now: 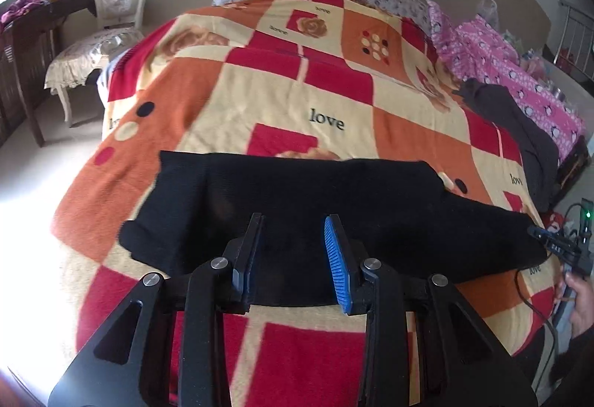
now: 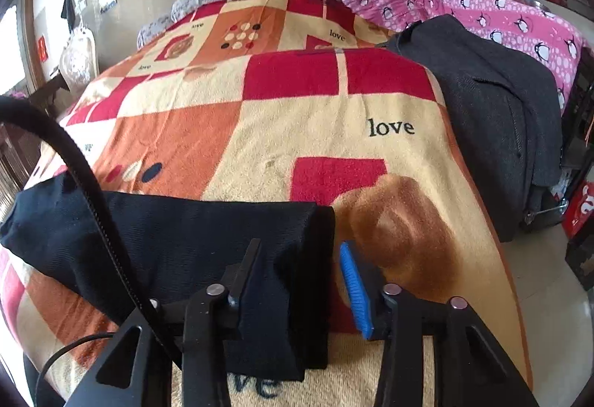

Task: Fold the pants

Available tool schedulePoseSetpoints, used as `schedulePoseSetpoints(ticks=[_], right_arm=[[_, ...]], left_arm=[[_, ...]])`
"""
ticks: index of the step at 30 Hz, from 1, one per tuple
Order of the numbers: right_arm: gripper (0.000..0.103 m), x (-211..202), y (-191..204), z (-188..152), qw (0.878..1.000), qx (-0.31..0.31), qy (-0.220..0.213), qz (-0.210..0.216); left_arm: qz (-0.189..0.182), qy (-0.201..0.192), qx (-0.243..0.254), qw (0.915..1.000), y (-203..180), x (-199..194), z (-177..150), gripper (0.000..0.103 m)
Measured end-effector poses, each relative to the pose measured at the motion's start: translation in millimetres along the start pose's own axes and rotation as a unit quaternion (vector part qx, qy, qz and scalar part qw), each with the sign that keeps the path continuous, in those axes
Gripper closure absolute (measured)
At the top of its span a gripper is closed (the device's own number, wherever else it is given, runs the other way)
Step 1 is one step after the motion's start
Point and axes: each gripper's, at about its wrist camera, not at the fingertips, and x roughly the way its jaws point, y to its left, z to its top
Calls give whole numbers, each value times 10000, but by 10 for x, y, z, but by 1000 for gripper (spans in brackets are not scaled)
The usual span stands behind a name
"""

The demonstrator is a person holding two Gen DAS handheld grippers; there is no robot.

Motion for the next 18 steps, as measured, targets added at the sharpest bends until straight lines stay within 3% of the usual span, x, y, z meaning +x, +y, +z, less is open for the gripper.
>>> schedulePoseSetpoints(ticks=[1,2,3,7,12,15,16,18], right_arm=[[86,20,8,5,10000,-16,-29,75],[98,18,29,4,9999,-100,-98,58],[101,20,66,8,9997,-241,-90,-25],[101,-152,204,28,9943,-846,-380,-519],[101,90,180,-59,9889,-1039,-88,-1063],[100,2,104,-27,9887,-842,-177,-1228],[93,-17,58,-21,9873,-728,-99,-1410],[89,-116,-22,-35,9920,-424,-69,-1188]], left_arm=[[-34,38,63,10000,-73,51,-9,71],[-77,87,103,9999,-126,93,-13,71],[-158,179,157,9996,-198,154,-17,71],[-330,198,296,9988,-356,189,-15,71],[-397,284,273,9984,-399,264,-23,71],[-346,301,268,9986,-359,268,-55,71],[-302,300,268,9987,-335,265,-68,71],[-230,303,232,9990,-282,268,-87,71]])
